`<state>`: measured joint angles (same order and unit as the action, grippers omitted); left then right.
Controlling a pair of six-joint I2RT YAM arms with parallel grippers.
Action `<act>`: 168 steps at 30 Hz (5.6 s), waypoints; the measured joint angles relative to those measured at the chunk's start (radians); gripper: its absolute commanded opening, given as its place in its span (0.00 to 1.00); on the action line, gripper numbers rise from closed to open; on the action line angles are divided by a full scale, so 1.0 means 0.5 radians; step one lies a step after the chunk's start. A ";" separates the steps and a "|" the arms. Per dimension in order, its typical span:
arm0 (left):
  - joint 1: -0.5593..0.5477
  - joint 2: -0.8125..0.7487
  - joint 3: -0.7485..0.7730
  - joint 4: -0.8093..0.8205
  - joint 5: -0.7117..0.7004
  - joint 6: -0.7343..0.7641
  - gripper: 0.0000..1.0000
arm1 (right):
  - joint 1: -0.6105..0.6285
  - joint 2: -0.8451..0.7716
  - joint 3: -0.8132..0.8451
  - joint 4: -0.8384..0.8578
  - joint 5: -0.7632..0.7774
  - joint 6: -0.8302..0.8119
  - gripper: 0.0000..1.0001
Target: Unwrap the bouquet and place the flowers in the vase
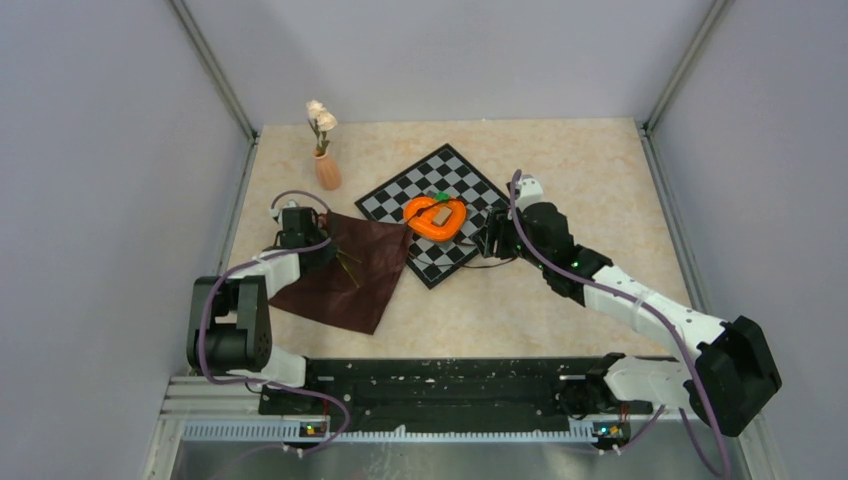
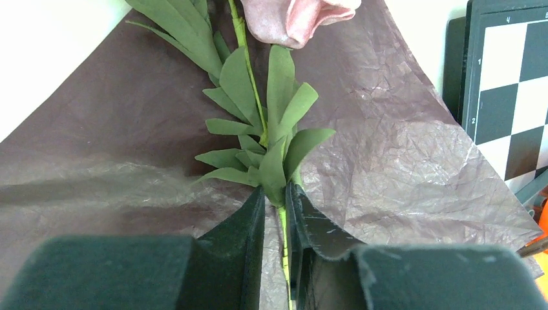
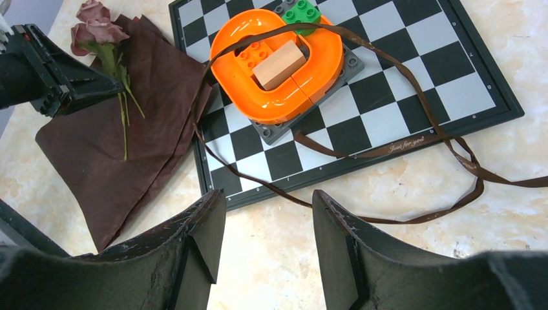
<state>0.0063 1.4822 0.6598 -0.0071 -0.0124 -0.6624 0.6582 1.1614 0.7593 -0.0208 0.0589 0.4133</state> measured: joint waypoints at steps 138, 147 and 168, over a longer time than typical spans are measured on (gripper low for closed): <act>0.254 1.130 0.970 2.416 0.623 0.815 0.01 | 0.000 0.156 0.095 0.078 0.247 -0.025 0.54; 0.246 1.130 0.890 2.415 0.622 0.821 0.06 | 0.000 0.156 0.095 0.080 0.246 -0.024 0.54; 0.246 1.106 0.777 2.332 0.623 0.917 0.41 | 0.000 0.156 0.095 0.089 0.229 -0.024 0.54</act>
<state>0.1295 2.0350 1.0481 1.1587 0.2989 -0.2039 0.6582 1.2392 0.8070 0.0235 0.1734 0.4015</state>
